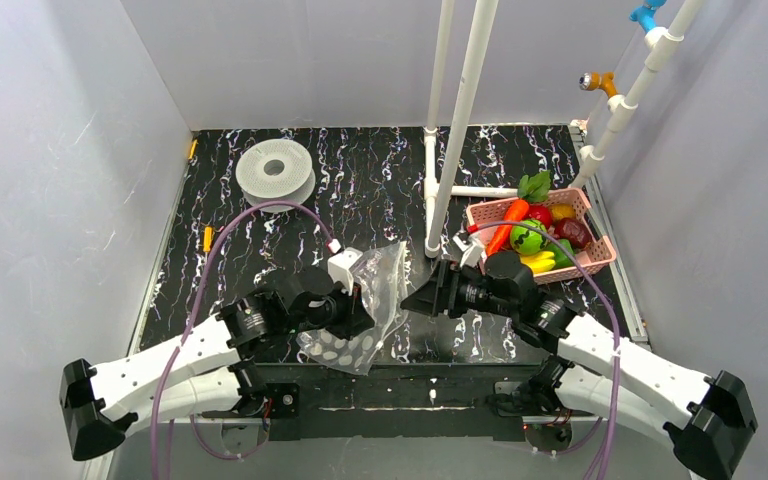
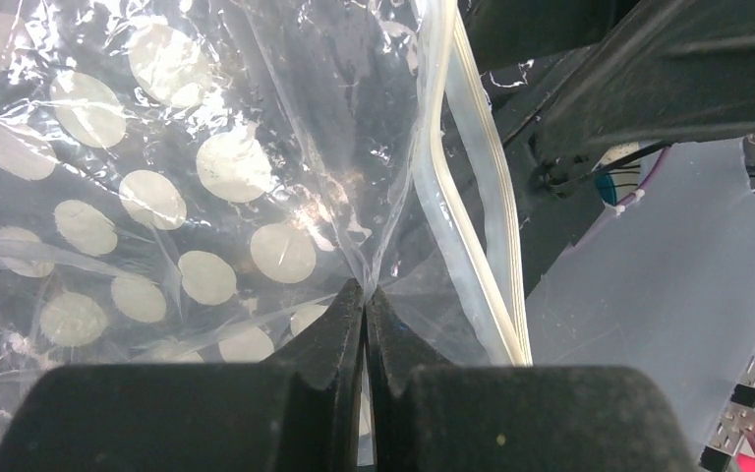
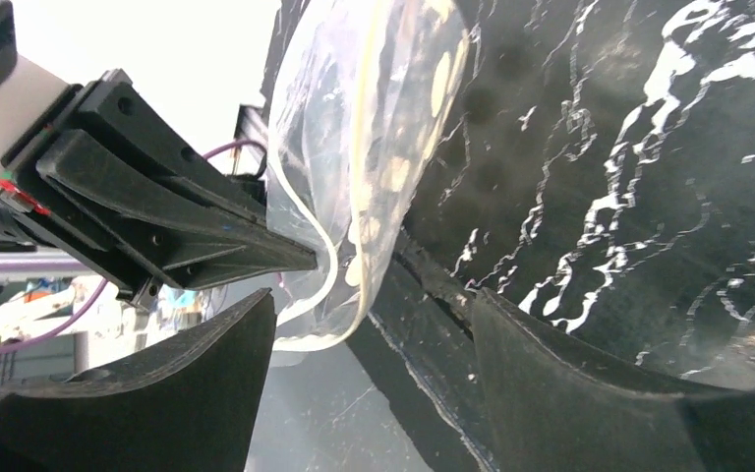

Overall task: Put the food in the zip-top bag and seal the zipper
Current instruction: Open the zipper of the food storage bag.

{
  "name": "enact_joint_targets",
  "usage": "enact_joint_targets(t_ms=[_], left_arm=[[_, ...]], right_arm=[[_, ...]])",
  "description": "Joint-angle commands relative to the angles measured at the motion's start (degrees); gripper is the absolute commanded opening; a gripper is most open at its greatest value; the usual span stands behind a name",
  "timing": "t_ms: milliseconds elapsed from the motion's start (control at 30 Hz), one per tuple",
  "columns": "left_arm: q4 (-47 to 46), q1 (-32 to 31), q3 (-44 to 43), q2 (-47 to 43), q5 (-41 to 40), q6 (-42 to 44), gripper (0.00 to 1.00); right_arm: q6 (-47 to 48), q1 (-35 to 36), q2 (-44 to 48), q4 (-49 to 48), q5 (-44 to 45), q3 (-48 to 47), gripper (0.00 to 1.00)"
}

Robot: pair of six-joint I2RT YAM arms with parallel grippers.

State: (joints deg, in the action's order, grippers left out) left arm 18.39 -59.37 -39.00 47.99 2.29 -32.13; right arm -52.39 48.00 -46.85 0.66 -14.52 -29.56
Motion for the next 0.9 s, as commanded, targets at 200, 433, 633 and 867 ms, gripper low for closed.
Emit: enact_joint_targets(t_ms=[200,433,633,867], left_arm=[[0.9,0.0,1.3,-4.9,2.4,-1.1,0.00],[1.4,0.0,1.4,-6.7,2.5,-2.3,0.02],[1.8,0.0,-1.0,-5.0,4.0,-1.9,0.07],[10.9,0.0,-9.6,-4.1,-3.6,0.2,0.75]], right_arm=[[-0.2,5.0,-4.4,-0.7,2.4,-4.7,0.43],[-0.5,5.6,-2.8,-1.0,3.0,-3.8,0.41],[0.6,9.1,-8.2,-0.9,3.9,-8.1,0.33],[2.8,10.9,-8.4,6.0,10.7,-13.2,0.01]])
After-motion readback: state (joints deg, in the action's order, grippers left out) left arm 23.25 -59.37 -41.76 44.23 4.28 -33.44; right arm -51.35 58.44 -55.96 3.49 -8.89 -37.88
